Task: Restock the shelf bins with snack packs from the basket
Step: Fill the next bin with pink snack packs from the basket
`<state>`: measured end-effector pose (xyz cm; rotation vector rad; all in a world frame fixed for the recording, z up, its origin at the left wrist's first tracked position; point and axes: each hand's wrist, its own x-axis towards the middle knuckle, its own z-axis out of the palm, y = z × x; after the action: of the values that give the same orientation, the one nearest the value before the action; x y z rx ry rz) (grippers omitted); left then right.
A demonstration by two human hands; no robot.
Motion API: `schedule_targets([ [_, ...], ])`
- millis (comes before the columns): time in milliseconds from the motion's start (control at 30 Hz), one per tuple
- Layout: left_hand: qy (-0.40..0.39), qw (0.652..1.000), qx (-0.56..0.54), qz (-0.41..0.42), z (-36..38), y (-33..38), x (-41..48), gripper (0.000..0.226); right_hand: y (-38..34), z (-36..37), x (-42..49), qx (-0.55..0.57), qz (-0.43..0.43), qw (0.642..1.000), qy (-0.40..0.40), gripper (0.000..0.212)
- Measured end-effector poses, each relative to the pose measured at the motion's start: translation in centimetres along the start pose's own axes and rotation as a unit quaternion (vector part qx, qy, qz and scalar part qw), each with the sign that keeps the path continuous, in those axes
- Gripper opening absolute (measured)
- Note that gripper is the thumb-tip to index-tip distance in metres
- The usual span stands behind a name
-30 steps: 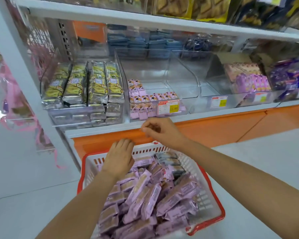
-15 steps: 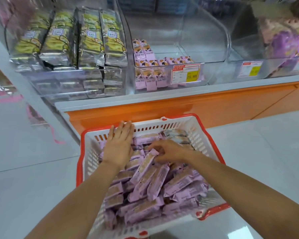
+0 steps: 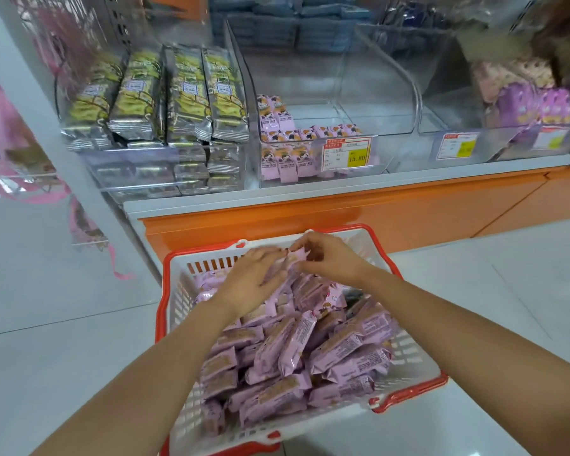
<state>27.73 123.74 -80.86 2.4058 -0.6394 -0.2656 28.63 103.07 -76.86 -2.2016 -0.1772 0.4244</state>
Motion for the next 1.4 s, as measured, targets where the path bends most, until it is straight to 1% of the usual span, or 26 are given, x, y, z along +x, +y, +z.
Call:
schedule_targets([
  [33,0.003,0.999,-0.043,0.002,-0.2,1.0,0.1,0.058,-0.8,-0.6,-0.2,0.025,-0.01,0.999,0.019,0.027],
  [100,0.056,0.992,-0.116,-0.004,-1.0,2.9,0.3,0.047,-2.1,-1.6,-0.5,0.073,-0.027,0.996,0.044,0.031],
  [167,0.106,0.976,-0.187,-0.023,-2.1,4.3,0.7,0.033,-3.6,-2.5,-1.0,0.119,-0.046,0.99,0.055,0.041],
  [200,0.119,0.967,-0.225,-0.032,-2.7,4.8,0.9,0.029,-4.2,-2.9,-1.3,0.133,-0.055,0.988,0.06,0.047],
  [267,0.128,0.946,-0.294,-0.047,-4.0,5.6,1.1,0.022,-5.3,-3.7,-2.0,0.122,-0.073,0.988,0.062,0.053],
  [333,0.129,0.921,-0.364,-0.051,-5.1,6.5,1.1,0.019,-6.0,-4.3,-2.8,0.101,-0.086,0.99,0.042,0.049],
  [400,0.131,0.896,-0.423,-0.047,-6.0,7.6,0.8,0.023,-6.4,-4.7,-3.5,0.08,-0.101,0.991,0.024,0.042],
  [467,0.139,0.89,-0.433,-0.037,-6.8,8.5,0.7,0.024,-7.0,-5.2,-4.1,0.072,-0.116,0.99,0.031,0.036],
  [567,0.144,0.893,-0.427,-0.016,-8.1,9.5,0.7,0.02,-8.4,-6.4,-4.6,0.076,-0.141,0.985,0.063,0.032],
  [600,0.167,0.903,-0.395,-0.004,-8.5,9.8,0.7,0.02,-8.9,-7.0,-4.6,0.074,-0.151,0.983,0.072,0.031],
  [633,0.213,0.92,-0.33,0.011,-8.9,9.9,0.8,0.022,-9.6,-7.6,-4.6,0.067,-0.162,0.981,0.082,0.03],
  [667,0.272,0.932,-0.24,0.027,-9.4,9.9,0.9,0.025,-10.2,-8.3,-4.5,0.056,-0.169,0.979,0.095,0.028],
  [700,0.334,0.931,-0.142,0.043,-10.0,9.9,1.0,0.027,-10.9,-9.0,-4.3,0.047,-0.171,0.978,0.111,0.027],
  [733,0.389,0.918,-0.048,0.054,-10.6,9.8,1.2,0.029,-11.5,-9.8,-3.8,0.045,-0.171,0.976,0.128,0.025],
  [767,0.426,0.902,0.029,0.061,-11.3,9.6,1.4,0.029,-12.1,-10.5,-3.3,0.045,-0.171,0.973,0.148,0.024],
  [800,0.443,0.889,0.088,0.067,-12.0,9.3,1.6,0.028,-12.6,-11.3,-2.7,0.043,-0.17,0.969,0.172,0.022],
  [833,0.444,0.883,0.134,0.069,-12.6,8.8,1.9,0.028,-13.1,-12.0,-2.0,0.038,-0.167,0.965,0.199,0.021],
  [900,0.411,0.887,0.201,0.06,-13.5,8.0,2.4,0.035,-13.7,-13.2,-0.1,0.022,-0.148,0.958,0.245,0.019],
  [1033,0.332,0.898,0.289,0.032,-14.6,6.9,3.1,0.055,-14.0,-15.4,4.6,-0.037,-0.09,0.951,0.294,0.014],
  [1133,0.314,0.889,0.331,0.018,-14.5,6.2,3.8,0.059,-13.8,-16.1,8.3,-0.063,-0.054,0.952,0.296,0.015],
  [1300,0.341,0.87,0.354,0.016,-13.6,5.4,4.5,0.06,-13.7,-15.4,12.9,-0.146,-0.011,0.949,0.279,0.014],
  [1400,0.35,0.864,0.362,0.013,-13.4,5.1,4.7,0.063,-13.6,-14.5,15.1,-0.17,0.009,0.951,0.259,0.011],
])
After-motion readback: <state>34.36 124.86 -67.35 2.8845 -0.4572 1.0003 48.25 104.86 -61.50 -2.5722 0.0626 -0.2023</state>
